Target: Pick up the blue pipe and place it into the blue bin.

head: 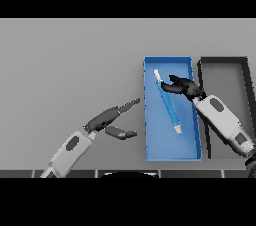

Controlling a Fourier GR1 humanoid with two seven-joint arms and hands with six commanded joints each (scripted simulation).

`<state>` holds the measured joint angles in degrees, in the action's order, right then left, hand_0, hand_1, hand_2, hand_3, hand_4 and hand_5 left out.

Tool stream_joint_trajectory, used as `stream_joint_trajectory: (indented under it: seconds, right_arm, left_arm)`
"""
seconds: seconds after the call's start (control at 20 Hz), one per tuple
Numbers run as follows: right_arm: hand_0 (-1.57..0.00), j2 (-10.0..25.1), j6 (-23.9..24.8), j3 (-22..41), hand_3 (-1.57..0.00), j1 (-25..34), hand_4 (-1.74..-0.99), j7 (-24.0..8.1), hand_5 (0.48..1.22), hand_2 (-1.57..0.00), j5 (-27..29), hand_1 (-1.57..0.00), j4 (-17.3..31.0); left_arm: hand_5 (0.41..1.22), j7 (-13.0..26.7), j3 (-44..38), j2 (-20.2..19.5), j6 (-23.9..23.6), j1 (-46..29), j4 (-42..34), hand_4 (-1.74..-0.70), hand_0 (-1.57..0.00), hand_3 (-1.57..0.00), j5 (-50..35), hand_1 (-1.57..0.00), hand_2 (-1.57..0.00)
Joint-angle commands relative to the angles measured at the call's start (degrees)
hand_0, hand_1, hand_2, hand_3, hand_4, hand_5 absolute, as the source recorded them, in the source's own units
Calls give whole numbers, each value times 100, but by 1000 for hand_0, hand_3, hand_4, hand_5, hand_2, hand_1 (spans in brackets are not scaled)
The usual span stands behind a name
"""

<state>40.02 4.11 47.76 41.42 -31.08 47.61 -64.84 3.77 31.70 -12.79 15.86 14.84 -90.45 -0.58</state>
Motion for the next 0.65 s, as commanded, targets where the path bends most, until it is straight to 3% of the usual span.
stream_joint_trajectory:
  seconds: [0.0,0.25,0.4,0.6]
  right_arm:
    - [-56,19,-9,-19,-39,54,-1124,-78,738,-48,8,-50,40]
    - [-18,21,18,-68,-12,45,-1123,69,689,-15,21,-16,46]
    - [-9,72,-16,-34,-6,62,-1129,-64,672,-7,27,-8,-59]
    - [-9,40,-95,-67,-6,-22,-1129,139,677,-7,64,-8,18]
  left_arm:
    - [457,77,-6,-15,17,41,6,-909,1,1,-2,1,1]
    - [464,81,13,27,-6,7,49,-916,1,1,20,1,1]
    - [464,69,1,38,27,7,92,-920,1,1,-25,1,1]
    - [468,-104,-93,-137,126,-46,87,-920,1,1,-104,1,1]
